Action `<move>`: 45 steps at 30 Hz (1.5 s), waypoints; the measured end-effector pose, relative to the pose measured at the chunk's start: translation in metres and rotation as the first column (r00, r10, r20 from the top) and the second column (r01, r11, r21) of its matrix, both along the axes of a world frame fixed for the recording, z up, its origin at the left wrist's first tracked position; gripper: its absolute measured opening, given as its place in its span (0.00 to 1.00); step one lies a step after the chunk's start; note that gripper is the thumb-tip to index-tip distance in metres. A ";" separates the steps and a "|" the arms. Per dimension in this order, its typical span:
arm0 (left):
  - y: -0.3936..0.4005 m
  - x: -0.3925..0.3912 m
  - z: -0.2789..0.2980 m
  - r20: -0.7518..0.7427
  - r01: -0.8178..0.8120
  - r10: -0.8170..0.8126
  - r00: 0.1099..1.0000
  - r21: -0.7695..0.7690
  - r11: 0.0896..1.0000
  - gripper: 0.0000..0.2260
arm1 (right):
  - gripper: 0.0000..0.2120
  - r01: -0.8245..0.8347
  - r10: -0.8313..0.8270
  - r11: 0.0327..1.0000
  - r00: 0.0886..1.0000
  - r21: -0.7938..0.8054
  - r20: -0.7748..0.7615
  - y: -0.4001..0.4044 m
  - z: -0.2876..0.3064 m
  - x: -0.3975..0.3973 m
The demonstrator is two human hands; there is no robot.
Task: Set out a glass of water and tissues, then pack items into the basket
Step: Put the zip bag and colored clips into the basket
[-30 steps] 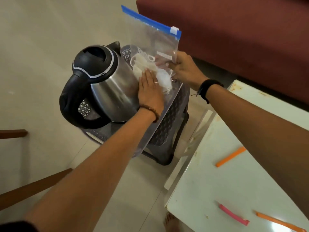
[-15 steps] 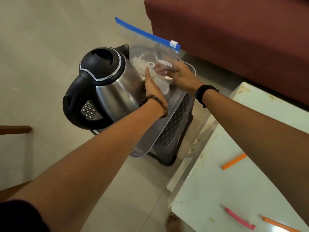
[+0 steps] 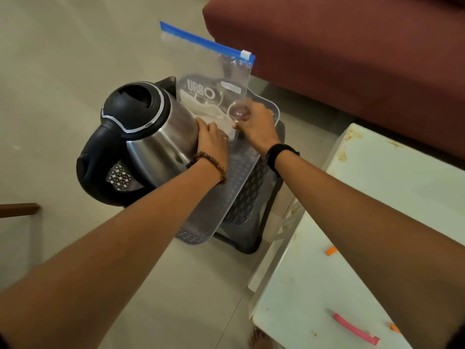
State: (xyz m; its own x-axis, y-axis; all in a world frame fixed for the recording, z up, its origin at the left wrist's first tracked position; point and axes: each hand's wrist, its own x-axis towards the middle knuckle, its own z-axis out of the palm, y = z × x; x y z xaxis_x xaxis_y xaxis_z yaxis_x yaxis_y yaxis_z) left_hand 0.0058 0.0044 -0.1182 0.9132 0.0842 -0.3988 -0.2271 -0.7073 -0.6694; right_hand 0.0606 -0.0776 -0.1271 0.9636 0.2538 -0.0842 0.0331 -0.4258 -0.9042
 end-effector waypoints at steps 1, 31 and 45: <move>0.000 -0.002 0.001 0.038 -0.016 0.018 0.999 -0.067 0.998 0.18 | 0.14 0.012 -0.012 1.000 1.000 0.027 -0.023 -0.003 0.001 -0.003; -0.250 -0.148 -0.100 0.026 -0.038 0.118 0.993 -0.859 0.511 0.19 | 0.16 0.033 -0.172 0.776 0.972 -0.630 -0.162 -0.385 -0.075 -0.322; -0.252 -0.191 -0.039 -0.466 -0.147 0.578 0.670 -0.846 -0.513 0.13 | 0.02 0.565 -0.476 0.825 0.694 0.000 -0.541 -0.333 -0.018 -0.264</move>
